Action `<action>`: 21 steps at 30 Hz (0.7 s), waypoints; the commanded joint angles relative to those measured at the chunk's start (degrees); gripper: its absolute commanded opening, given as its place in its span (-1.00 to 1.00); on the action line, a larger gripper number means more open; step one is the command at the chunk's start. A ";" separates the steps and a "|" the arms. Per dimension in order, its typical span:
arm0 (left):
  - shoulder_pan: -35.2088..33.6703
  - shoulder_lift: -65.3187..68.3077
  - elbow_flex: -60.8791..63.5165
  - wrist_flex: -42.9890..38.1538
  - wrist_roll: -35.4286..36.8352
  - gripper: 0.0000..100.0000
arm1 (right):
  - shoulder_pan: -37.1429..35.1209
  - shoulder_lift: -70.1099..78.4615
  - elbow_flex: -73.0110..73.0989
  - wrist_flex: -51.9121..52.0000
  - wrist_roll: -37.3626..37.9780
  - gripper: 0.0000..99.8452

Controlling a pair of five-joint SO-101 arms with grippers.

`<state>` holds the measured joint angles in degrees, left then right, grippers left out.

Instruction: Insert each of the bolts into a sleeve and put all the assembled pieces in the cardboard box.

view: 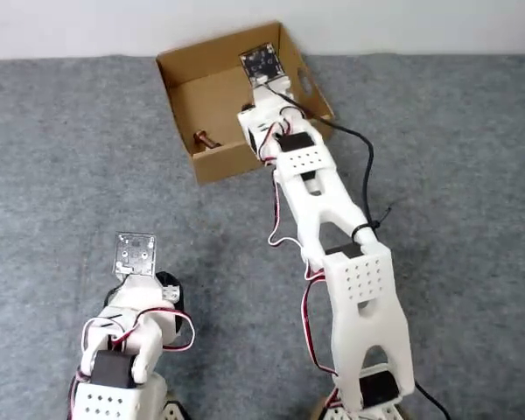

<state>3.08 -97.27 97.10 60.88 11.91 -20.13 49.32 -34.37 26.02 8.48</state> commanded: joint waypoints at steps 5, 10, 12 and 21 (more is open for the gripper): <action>-0.18 -0.44 -0.22 0.53 0.26 -0.99 | -0.22 -1.63 -6.86 1.36 0.53 -0.85; -0.18 -0.44 -0.22 0.53 0.26 -0.99 | -0.22 -1.63 -14.24 10.15 0.53 -0.97; -0.18 -0.44 -0.22 0.53 0.26 -0.99 | -0.22 -1.63 -18.29 16.04 0.35 -0.97; -0.18 -0.44 -0.22 0.53 0.26 -0.99 | -0.13 -1.19 -37.01 46.11 -2.90 -0.98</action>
<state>3.08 -97.27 97.10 60.88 11.91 -20.04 49.32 -64.18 64.62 8.04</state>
